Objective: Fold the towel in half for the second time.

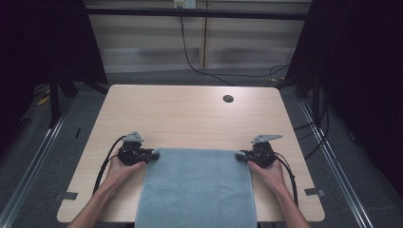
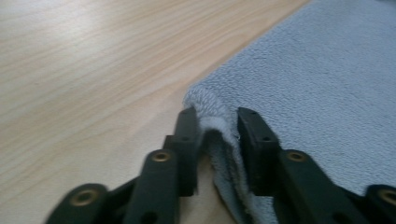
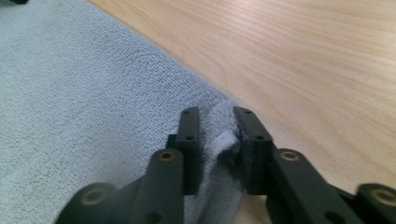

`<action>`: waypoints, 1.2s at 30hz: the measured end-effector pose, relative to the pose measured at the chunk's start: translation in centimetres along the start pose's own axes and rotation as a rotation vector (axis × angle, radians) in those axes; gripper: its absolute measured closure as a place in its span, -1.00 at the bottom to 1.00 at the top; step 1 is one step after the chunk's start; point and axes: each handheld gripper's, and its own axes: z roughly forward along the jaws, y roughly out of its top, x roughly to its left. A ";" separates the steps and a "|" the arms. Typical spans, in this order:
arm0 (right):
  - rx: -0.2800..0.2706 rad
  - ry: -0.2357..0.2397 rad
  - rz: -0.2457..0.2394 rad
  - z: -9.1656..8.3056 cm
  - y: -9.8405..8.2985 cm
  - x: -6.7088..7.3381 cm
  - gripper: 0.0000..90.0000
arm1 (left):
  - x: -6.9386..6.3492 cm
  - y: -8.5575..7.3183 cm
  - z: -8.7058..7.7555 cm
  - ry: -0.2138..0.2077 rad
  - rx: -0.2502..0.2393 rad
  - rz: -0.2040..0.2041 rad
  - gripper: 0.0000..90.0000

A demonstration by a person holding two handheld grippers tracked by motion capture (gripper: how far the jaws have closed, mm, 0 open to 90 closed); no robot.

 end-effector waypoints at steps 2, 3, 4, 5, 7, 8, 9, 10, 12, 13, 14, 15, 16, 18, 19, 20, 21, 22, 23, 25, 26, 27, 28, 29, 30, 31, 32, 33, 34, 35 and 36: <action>-0.007 0.009 0.003 0.0 0.0 0.0 0.76 | 0.0 0.0 0.0 -0.016 -0.002 -0.008 0.73; -0.009 0.013 0.000 -0.1 0.1 0.0 0.77 | 0.0 0.0 -0.1 -0.020 -0.006 -0.016 0.78; -0.011 0.012 -0.005 -0.2 0.1 0.1 0.80 | 0.0 0.0 -0.3 -0.026 -0.009 -0.019 0.79; -0.015 0.013 -0.009 -0.3 0.1 0.2 0.82 | 0.0 0.0 -0.4 -0.028 -0.017 -0.022 0.80; -0.025 0.019 -0.010 -0.6 0.3 0.4 0.84 | 0.0 0.1 -0.9 -0.037 -0.041 -0.029 0.80; -0.032 0.022 -0.006 -0.9 0.4 0.4 0.85 | 0.0 0.1 -1.1 -0.034 -0.048 -0.027 0.80; -0.048 0.028 0.007 -1.1 0.6 0.4 0.85 | -0.1 0.2 -1.4 -0.037 -0.060 -0.028 0.81; -0.065 0.039 0.014 -1.4 0.7 0.4 0.86 | -0.2 0.3 -1.7 -0.042 -0.074 -0.033 0.81; -0.086 0.043 0.009 -1.8 1.0 0.5 0.87 | -0.5 0.6 -2.3 -0.049 -0.105 -0.032 0.81; -0.085 0.043 0.005 -1.9 1.2 0.6 0.87 | -0.6 0.9 -2.5 -0.055 -0.119 -0.031 0.81; -0.087 0.044 0.000 -2.1 1.5 0.8 0.88 | -0.7 1.1 -2.8 -0.059 -0.125 -0.026 0.81; -0.099 0.049 -0.007 -2.3 1.8 0.9 0.88 | -0.7 1.4 -3.0 -0.060 -0.138 -0.025 0.81; -0.109 0.052 -0.007 -2.4 2.2 0.9 0.88 | -0.6 1.6 -3.2 -0.057 -0.146 -0.025 0.81; -0.132 0.050 -0.010 -2.7 3.1 0.8 0.88 | -0.3 2.1 -3.4 -0.045 -0.152 -0.024 0.81; -0.144 0.051 -0.006 -2.8 3.6 0.7 0.89 | -0.1 2.5 -3.6 -0.041 -0.164 -0.033 0.81; -0.151 0.048 -0.014 -2.8 4.1 0.6 0.89 | 0.1 3.0 -3.9 -0.037 -0.171 -0.031 0.81; -0.157 0.043 -0.014 -3.0 4.7 0.5 0.89 | 0.3 3.5 -4.2 -0.031 -0.184 -0.023 0.81; -0.167 0.041 -0.017 -3.1 5.3 0.3 0.89 | 0.4 4.1 -4.5 -0.024 -0.199 -0.022 0.82; -0.178 0.035 -0.023 -3.2 5.9 0.1 0.89 | 0.5 4.6 -4.7 -0.018 -0.208 -0.018 0.82; -0.193 0.026 -0.019 -3.4 6.9 -0.2 0.89 | 0.7 5.7 -5.0 0.005 -0.209 -0.004 0.82; -0.201 0.025 -0.021 -3.5 7.4 -0.3 0.89 | 0.9 6.2 -5.0 0.011 -0.214 -0.009 0.82; -0.210 0.020 -0.020 -3.6 7.9 -0.4 0.89 | 1.1 6.6 -5.1 0.019 -0.225 -0.010 0.82; -0.221 0.013 -0.020 -3.7 8.3 -0.6 0.89 | 1.3 7.1 -5.1 0.026 -0.231 -0.014 0.82; -0.228 0.011 -0.020 -3.8 8.7 -0.8 0.89 | 1.5 7.5 -5.2 0.024 -0.235 -0.019 0.82; -0.231 0.008 -0.014 -3.9 9.1 -0.9 0.89 | 1.8 7.9 -5.1 0.030 -0.235 -0.022 0.82; -0.236 0.002 -0.011 -3.9 9.5 -1.1 0.89 | 2.0 8.3 -5.1 0.043 -0.233 -0.021 0.82; -0.240 0.000 -0.010 -3.9 9.8 -1.4 0.89 | 2.2 8.7 -5.0 0.044 -0.229 -0.023 0.82; -0.248 -0.006 -0.007 -3.9 10.2 -1.6 0.90 | 2.5 9.1 -4.9 0.045 -0.223 -0.021 0.82; -0.249 -0.017 -0.007 -3.9 10.6 -1.9 0.90 | 2.7 9.5 -4.9 0.051 -0.226 -0.026 0.82; -0.251 -0.023 -0.005 -3.9 10.9 -2.1 0.90 | 2.9 9.8 -4.9 0.053 -0.235 -0.036 0.82; -0.261 -0.024 0.000 -3.9 11.3 -2.2 0.90 | 3.1 10.0 -4.9 0.049 -0.247 -0.043 0.83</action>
